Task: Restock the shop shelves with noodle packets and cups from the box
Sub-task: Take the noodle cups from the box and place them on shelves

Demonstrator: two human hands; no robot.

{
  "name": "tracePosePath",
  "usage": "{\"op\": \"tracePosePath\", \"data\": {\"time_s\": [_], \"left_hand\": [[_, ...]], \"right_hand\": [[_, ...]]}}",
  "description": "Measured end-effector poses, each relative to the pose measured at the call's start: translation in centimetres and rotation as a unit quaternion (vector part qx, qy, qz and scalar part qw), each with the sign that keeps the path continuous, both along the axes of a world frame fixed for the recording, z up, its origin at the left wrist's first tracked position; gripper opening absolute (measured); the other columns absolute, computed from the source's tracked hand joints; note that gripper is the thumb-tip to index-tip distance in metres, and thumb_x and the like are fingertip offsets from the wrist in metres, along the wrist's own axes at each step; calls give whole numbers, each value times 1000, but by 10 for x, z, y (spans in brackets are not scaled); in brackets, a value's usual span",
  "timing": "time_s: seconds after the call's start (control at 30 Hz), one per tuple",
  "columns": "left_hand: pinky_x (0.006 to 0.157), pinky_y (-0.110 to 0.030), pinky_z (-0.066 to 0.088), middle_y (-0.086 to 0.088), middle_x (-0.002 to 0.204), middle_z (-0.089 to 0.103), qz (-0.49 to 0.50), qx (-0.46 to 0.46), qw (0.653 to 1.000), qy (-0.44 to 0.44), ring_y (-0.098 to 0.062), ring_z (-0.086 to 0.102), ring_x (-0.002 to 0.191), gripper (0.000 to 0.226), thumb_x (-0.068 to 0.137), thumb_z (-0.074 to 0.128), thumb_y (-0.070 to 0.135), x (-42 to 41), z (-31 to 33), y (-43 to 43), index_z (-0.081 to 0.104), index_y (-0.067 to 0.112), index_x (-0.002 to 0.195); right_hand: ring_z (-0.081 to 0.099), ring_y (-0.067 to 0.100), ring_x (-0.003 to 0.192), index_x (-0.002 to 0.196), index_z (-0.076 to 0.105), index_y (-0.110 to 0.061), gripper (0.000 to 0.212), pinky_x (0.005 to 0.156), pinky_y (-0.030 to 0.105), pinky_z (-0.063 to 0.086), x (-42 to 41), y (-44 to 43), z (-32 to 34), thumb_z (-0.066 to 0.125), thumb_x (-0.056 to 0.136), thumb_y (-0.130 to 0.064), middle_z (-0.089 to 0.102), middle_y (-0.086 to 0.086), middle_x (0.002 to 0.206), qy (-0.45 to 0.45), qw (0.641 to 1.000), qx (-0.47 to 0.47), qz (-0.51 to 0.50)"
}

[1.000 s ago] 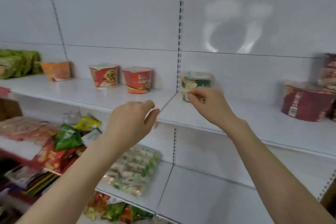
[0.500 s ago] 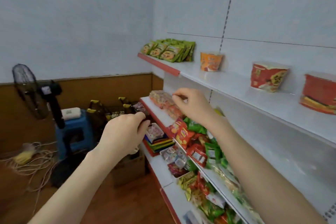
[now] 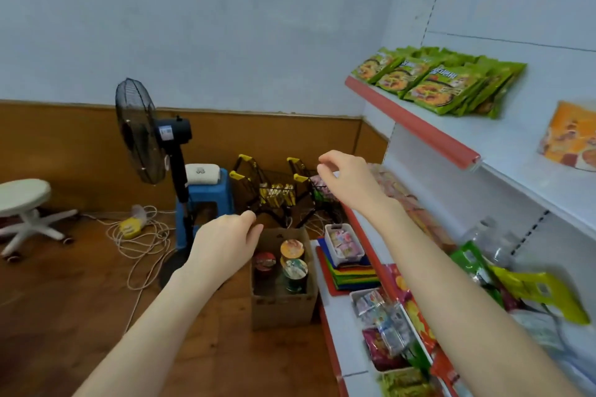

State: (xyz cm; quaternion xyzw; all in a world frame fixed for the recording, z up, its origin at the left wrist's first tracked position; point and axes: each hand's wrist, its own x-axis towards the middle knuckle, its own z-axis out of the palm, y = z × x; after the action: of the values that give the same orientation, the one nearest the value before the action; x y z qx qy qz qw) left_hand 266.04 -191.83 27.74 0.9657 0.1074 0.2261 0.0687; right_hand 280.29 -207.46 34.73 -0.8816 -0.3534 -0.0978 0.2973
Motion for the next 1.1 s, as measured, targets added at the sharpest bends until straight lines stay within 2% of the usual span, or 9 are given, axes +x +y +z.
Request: {"op": "tracePosePath", "data": {"time_s": [0.07, 0.17, 0.27, 0.37, 0.53, 0.7, 0.83, 1.0, 1.1], "left_hand": [[61, -24, 41, 1, 97, 68, 14, -9, 999, 28, -17, 64, 90, 31, 98, 37, 36, 22, -13, 18, 56, 17, 114], [60, -24, 41, 0, 95, 68, 33, -22, 997, 65, -18, 63, 88, 31, 98, 37, 36, 58, -37, 46, 57, 16, 110], [64, -31, 49, -3, 94, 68, 42, -29, 993, 102, -23, 64, 88, 32, 97, 38, 36, 97, -65, 77, 58, 14, 110], [67, -33, 48, -5, 97, 68, 45, -55, 988, 135, -24, 63, 90, 31, 97, 38, 35, 142, -94, 109, 56, 14, 111], [72, -37, 54, -7, 103, 67, 36, -106, 971, 211, -26, 63, 91, 32, 97, 40, 35, 222, -142, 160, 53, 13, 115], [67, -35, 51, -9, 99, 68, 23, -136, 958, 251, -28, 65, 88, 30, 96, 44, 33, 291, -183, 188, 54, 10, 112], [60, -33, 46, -11, 95, 68, 16, -154, 945, 289, -29, 65, 83, 28, 96, 44, 31, 344, -220, 196, 54, 8, 107], [69, -38, 45, -18, 103, 65, 46, -173, 922, 344, -37, 60, 94, 31, 97, 42, 30, 408, -273, 198, 52, 5, 113], [67, -36, 44, -18, 101, 65, 61, -187, 910, 364, -37, 61, 93, 31, 96, 43, 31, 440, -320, 196, 53, 5, 110]], "right_hand": [[57, 20, 110, 126, 53, -9, 34, 86, 25, 44, 31, 18, -16, 44, 95, -22, 61, 7, 123, 16, 1000, -17, 4], [56, 20, 113, 129, 51, -10, 37, 91, 29, 46, 77, 42, -50, 45, 95, -23, 60, 8, 125, 58, 998, -28, 3], [55, 22, 116, 131, 49, -10, 38, 89, 26, 43, 122, 62, -86, 46, 94, -22, 58, 9, 128, 82, 995, -46, -15], [54, 23, 118, 133, 46, -9, 41, 95, 31, 44, 167, 80, -121, 47, 94, -21, 56, 11, 131, 127, 989, -60, -46], [55, 26, 116, 132, 46, -10, 41, 96, 39, 47, 238, 112, -176, 50, 93, -23, 57, 12, 128, 196, 971, -89, -106], [58, 28, 111, 128, 49, -4, 38, 94, 44, 48, 292, 129, -232, 50, 92, -18, 60, 14, 122, 251, 954, -99, -133], [57, 30, 110, 128, 48, -1, 38, 91, 37, 46, 328, 133, -275, 50, 93, -16, 59, 18, 122, 321, 927, -100, -167], [53, 27, 118, 132, 43, 2, 43, 92, 28, 40, 376, 143, -339, 50, 94, -16, 55, 19, 128, 420, 878, -65, -222], [52, 27, 119, 132, 44, 0, 43, 94, 30, 41, 397, 149, -391, 50, 94, -18, 55, 17, 129, 458, 851, -66, -249]]}}
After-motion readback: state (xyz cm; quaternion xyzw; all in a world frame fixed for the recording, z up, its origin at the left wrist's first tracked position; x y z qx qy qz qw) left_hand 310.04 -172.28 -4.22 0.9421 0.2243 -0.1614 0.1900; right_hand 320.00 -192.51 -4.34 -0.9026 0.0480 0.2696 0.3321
